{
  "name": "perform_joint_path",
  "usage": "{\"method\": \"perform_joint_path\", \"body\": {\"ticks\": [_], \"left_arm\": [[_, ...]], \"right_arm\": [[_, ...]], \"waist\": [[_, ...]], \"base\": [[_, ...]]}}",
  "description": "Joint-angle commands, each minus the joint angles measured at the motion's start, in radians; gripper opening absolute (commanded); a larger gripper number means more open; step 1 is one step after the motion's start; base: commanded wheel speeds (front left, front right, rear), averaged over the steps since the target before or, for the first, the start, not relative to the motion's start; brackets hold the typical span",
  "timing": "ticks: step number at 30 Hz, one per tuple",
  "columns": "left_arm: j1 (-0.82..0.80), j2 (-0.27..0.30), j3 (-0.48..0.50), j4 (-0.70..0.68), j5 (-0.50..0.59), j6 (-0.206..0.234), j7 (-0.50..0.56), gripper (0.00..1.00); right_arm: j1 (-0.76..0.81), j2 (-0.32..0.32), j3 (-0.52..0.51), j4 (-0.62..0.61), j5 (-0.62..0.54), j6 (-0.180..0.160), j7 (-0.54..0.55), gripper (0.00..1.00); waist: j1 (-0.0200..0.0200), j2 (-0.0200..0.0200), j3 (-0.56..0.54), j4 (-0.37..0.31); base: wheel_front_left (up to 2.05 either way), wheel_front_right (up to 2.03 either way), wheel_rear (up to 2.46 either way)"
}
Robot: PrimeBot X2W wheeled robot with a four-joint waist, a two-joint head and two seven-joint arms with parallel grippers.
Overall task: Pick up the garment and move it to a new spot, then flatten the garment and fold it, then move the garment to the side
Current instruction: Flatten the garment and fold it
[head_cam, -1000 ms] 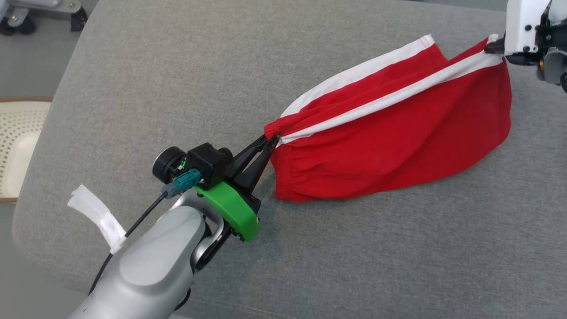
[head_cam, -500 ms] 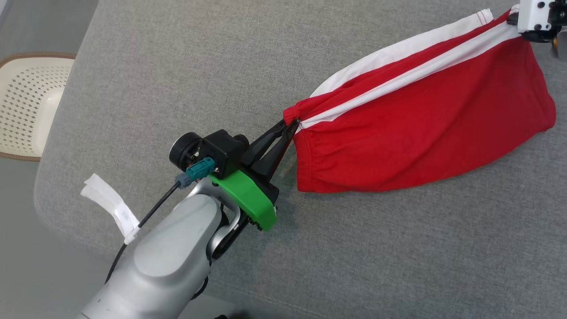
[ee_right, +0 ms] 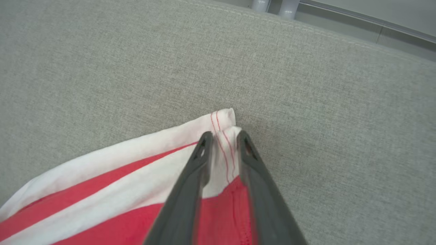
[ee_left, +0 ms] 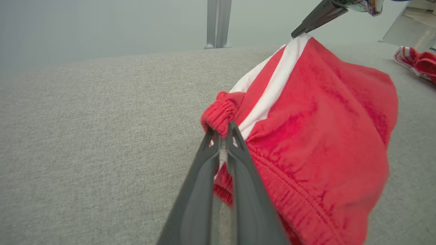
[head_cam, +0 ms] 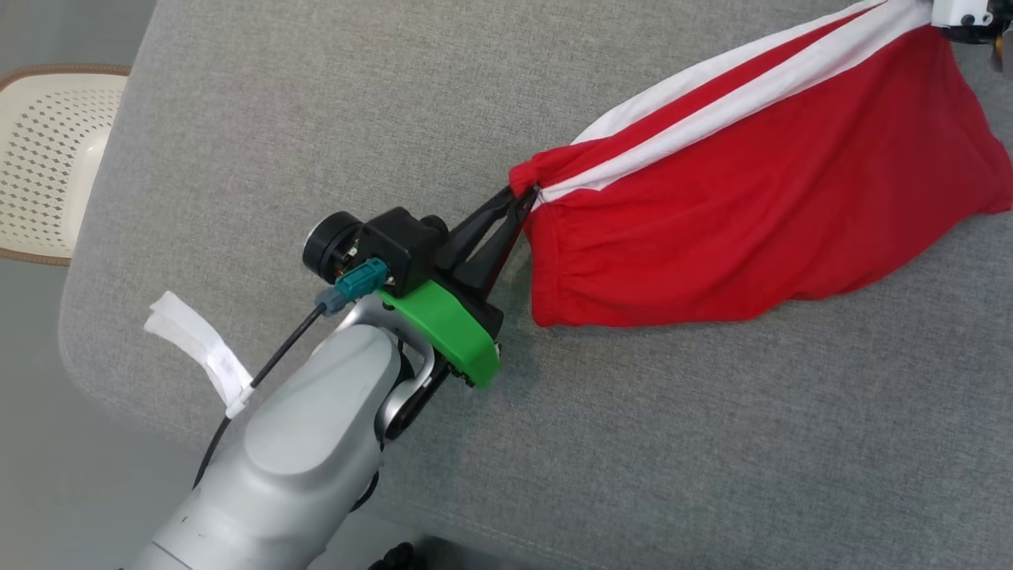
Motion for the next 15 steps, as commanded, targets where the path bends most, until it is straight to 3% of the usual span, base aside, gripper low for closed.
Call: {"method": "perform_joint_path", "body": {"ticks": [1,9,15], "left_arm": [[-0.022,-0.006,0.013,0.006,0.014,-0.002,-0.002,1.0],[-0.01,-0.009,0.087,0.037,0.061,-0.002,-0.001,1.0],[0.047,0.01,0.213,0.042,0.105,-0.002,-0.001,1.0]], "right_arm": [[-0.012,-0.009,0.002,0.007,-0.01,-0.001,-0.008,1.0],[-0.001,0.005,0.035,0.008,-0.001,-0.001,-0.131,1.0],[0.08,0.012,0.117,-0.059,0.113,-0.001,-0.317,1.0]], "waist": [[-0.0001,0.0,0.008,-0.001],[-0.0001,0.0,-0.008,-0.032],[-0.0001,0.0,-0.077,-0.083]], "base": [[0.0,0.0,0.0],[0.0,0.0,0.0],[0.0,0.0,0.0]]}}
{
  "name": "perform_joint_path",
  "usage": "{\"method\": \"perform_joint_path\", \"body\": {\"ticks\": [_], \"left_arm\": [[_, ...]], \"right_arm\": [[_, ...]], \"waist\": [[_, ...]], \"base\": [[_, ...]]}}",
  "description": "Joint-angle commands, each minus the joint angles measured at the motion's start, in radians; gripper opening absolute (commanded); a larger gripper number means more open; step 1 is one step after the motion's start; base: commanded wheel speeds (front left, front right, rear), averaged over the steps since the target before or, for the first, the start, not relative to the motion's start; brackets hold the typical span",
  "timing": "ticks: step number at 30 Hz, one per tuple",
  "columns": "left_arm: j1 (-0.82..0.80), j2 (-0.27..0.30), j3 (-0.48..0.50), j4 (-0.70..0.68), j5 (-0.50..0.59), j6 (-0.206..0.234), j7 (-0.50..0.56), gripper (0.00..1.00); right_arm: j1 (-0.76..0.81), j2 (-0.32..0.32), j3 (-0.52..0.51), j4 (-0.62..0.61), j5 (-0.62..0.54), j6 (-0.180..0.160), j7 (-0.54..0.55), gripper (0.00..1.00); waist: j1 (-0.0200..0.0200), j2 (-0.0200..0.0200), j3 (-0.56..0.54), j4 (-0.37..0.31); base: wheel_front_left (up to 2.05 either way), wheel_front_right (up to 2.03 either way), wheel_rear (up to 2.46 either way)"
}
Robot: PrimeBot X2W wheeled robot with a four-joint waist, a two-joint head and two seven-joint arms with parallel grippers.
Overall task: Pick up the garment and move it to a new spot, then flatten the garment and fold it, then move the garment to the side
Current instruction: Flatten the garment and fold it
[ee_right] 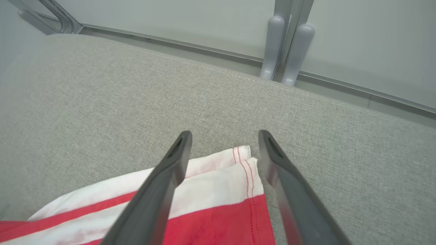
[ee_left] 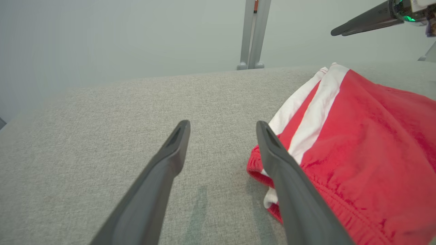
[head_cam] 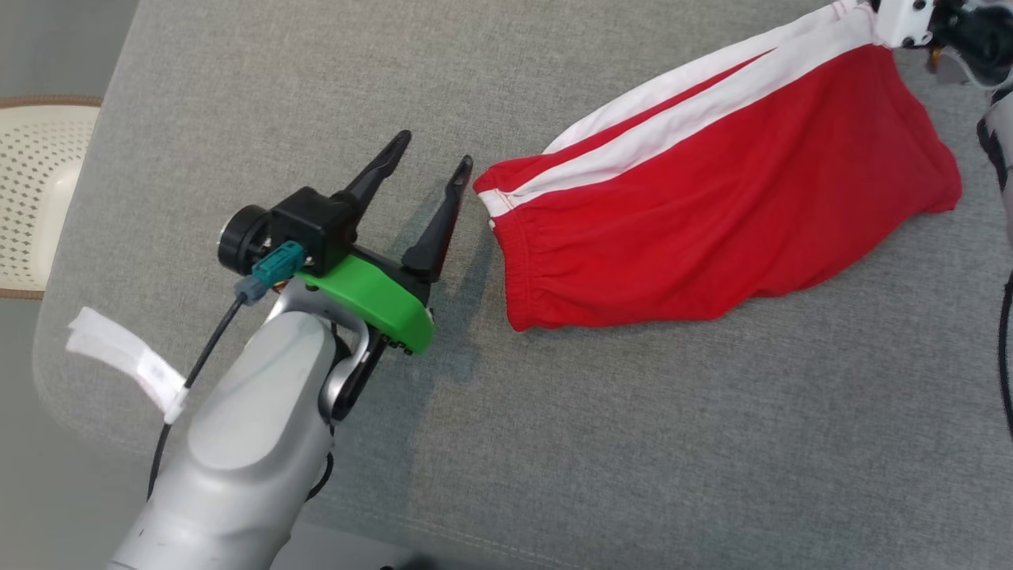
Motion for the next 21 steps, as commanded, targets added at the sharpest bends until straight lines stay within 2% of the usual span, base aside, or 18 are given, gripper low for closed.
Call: {"method": "perform_joint_path", "body": {"ticks": [1,7,11,16,21], "left_arm": [[0.025,0.01,0.03,-0.002,0.013,-0.002,0.0,1.0],[0.111,0.003,0.192,-0.06,0.047,0.021,0.0,1.0],[0.182,-0.019,0.266,-0.107,0.076,0.021,0.0,1.0],[0.274,-0.048,0.347,-0.157,0.116,0.02,0.0,1.0],[0.37,-0.078,0.408,-0.2,0.154,0.014,0.0,1.0]], "right_arm": [[0.038,-0.002,0.017,-0.021,0.033,0.0,-0.053,1.0],[0.165,-0.018,0.072,-0.13,0.21,0.0,-0.291,1.0],[0.266,-0.034,0.129,-0.212,0.265,0.0,-0.456,1.0],[0.395,-0.044,0.185,-0.293,0.29,-0.001,-0.649,1.0],[0.527,-0.032,0.21,-0.314,0.246,0.0,-0.805,1.0]], "waist": [[-0.0001,0.0,-0.056,-0.045],[-0.0001,0.0,-0.145,-0.105],[-0.0001,0.0,-0.203,-0.141],[-0.0001,0.0,-0.265,-0.189],[-0.0001,0.0,-0.321,-0.232]], "base": [[0.0,0.0,0.0],[0.0,0.0,0.0],[0.0,0.0,0.0],[0.0,0.0,0.0],[0.0,0.0,0.0]]}}
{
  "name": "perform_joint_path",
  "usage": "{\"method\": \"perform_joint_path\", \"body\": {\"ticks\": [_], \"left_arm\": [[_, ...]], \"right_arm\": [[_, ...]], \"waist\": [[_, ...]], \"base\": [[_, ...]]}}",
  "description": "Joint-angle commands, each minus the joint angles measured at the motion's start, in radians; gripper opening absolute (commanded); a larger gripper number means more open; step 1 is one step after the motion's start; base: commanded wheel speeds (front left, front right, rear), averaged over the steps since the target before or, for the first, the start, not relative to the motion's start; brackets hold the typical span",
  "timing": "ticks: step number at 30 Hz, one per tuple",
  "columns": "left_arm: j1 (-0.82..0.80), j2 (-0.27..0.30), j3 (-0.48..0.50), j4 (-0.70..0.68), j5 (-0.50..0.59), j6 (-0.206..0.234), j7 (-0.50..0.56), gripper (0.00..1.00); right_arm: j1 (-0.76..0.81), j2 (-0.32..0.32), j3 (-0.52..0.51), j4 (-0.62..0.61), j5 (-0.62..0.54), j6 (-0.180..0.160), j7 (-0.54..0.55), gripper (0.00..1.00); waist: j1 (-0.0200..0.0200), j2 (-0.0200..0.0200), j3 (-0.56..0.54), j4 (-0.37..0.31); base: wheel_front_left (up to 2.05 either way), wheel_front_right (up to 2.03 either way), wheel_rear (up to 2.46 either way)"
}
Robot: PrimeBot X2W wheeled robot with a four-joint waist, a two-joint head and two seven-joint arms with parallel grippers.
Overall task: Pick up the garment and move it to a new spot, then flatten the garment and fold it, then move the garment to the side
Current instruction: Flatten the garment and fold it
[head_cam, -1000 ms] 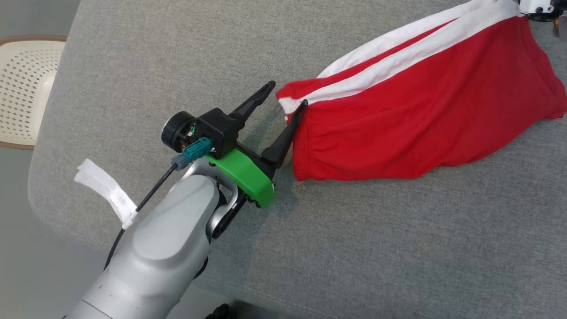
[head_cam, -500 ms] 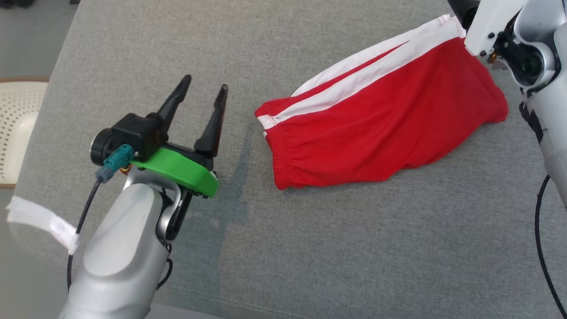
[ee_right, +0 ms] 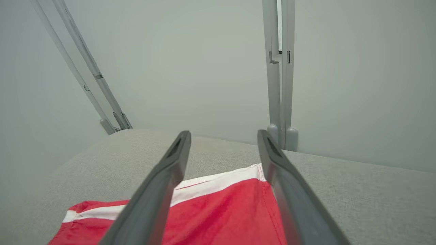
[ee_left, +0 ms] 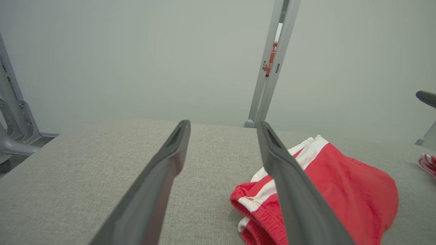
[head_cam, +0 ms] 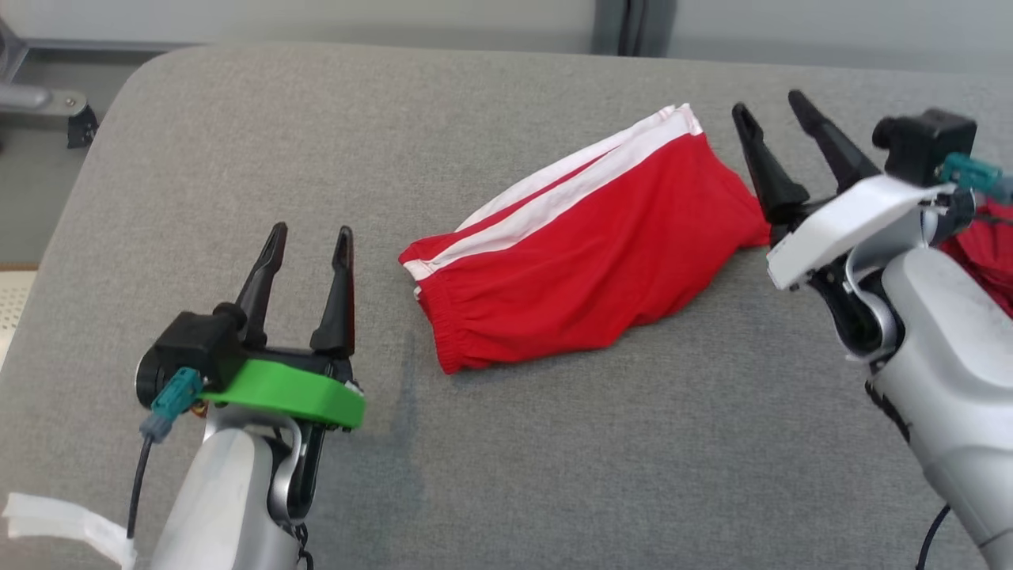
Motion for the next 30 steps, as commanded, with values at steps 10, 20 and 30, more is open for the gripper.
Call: {"method": "perform_joint_path", "body": {"ticks": [10,20,30], "left_arm": [[0.171,-0.036,0.09,-0.054,0.081,-0.011,0.0,1.0],[0.279,-0.045,0.114,-0.092,0.087,-0.015,0.0,1.0],[0.271,-0.044,0.074,-0.105,0.06,-0.008,0.0,1.0]], "right_arm": [[0.258,0.069,-0.128,-0.032,-0.097,0.0,-0.093,1.0],[0.459,0.199,-0.305,-0.183,-0.291,0.0,-0.097,1.0],[0.545,0.247,-0.376,-0.215,-0.361,0.0,-0.097,1.0]], "waist": [[0.0,0.0,-0.131,-0.124],[0.0,0.0,-0.154,-0.149],[0.0,0.0,-0.137,-0.126]], "base": [[0.0,0.0,0.0],[0.0,0.0,0.0],[0.0,0.0,0.0]]}}
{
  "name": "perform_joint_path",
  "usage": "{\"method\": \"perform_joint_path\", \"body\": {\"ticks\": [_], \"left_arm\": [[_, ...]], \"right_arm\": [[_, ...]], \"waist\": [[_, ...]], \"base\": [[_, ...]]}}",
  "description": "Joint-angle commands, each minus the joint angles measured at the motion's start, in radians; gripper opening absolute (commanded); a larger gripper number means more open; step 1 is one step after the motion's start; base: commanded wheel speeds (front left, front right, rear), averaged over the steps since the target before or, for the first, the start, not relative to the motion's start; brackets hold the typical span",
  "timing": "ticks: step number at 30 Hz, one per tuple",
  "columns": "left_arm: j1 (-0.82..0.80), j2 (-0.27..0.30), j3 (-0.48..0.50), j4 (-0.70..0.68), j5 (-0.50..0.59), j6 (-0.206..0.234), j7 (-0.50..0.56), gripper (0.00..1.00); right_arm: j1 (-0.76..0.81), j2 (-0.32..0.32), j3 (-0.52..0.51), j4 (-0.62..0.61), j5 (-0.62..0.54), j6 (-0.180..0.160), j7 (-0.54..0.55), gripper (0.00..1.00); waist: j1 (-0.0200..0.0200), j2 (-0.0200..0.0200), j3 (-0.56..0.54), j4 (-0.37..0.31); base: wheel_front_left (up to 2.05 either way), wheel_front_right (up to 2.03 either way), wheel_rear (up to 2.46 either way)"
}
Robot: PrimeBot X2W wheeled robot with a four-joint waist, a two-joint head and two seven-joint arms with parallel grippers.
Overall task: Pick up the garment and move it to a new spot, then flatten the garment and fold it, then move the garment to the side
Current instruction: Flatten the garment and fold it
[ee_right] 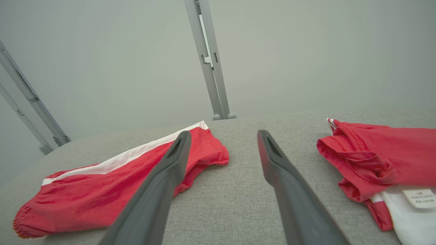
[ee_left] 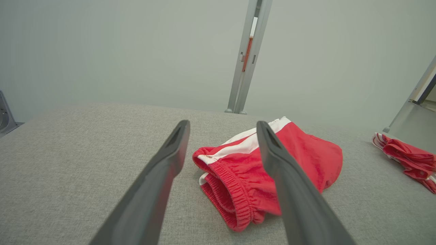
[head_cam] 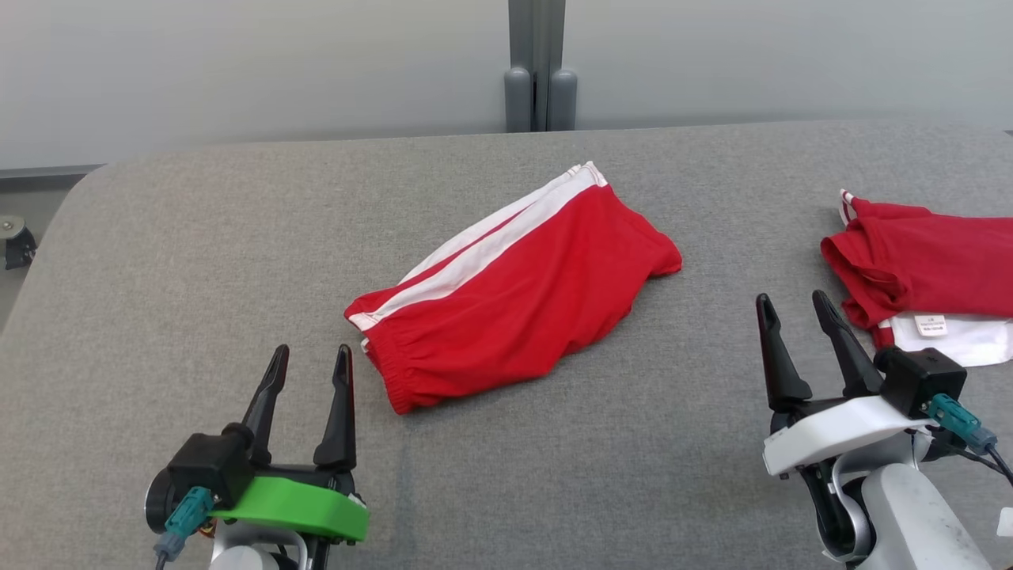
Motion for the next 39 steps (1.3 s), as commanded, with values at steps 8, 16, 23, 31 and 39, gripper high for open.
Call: {"method": "perform_joint_path", "body": {"ticks": [8,16,23,31,39], "left_arm": [[-0.043,0.001,-0.021,-0.011,-0.015,0.007,0.0,1.0],[-0.085,0.001,-0.064,0.012,-0.036,0.009,0.0,1.0],[-0.114,0.001,-0.114,0.014,-0.03,0.013,0.0,1.0],[-0.122,0.001,-0.161,0.007,-0.048,0.028,0.0,1.0],[-0.123,0.001,-0.201,-0.003,-0.055,0.032,0.0,1.0]], "right_arm": [[-0.052,0.041,0.007,0.063,0.227,0.0,0.097,1.0],[-0.161,0.07,-0.067,0.169,0.525,0.0,0.304,1.0],[-0.299,0.077,-0.145,0.344,0.59,0.0,0.41,1.0],[-0.434,0.074,-0.249,0.57,0.567,0.0,0.439,1.0],[-0.54,0.072,-0.289,0.749,0.522,0.0,0.444,1.0]], "waist": [[0.0,0.0,0.07,0.055],[0.0,0.0,0.129,0.125],[0.0,0.0,0.165,0.198],[0.0,0.0,0.191,0.273],[0.0,0.0,0.214,0.328]], "base": [[0.0,0.0,0.0],[0.0,0.0,0.0],[0.0,0.0,0.0],[0.0,0.0,0.0],[0.0,0.0,0.0]]}}
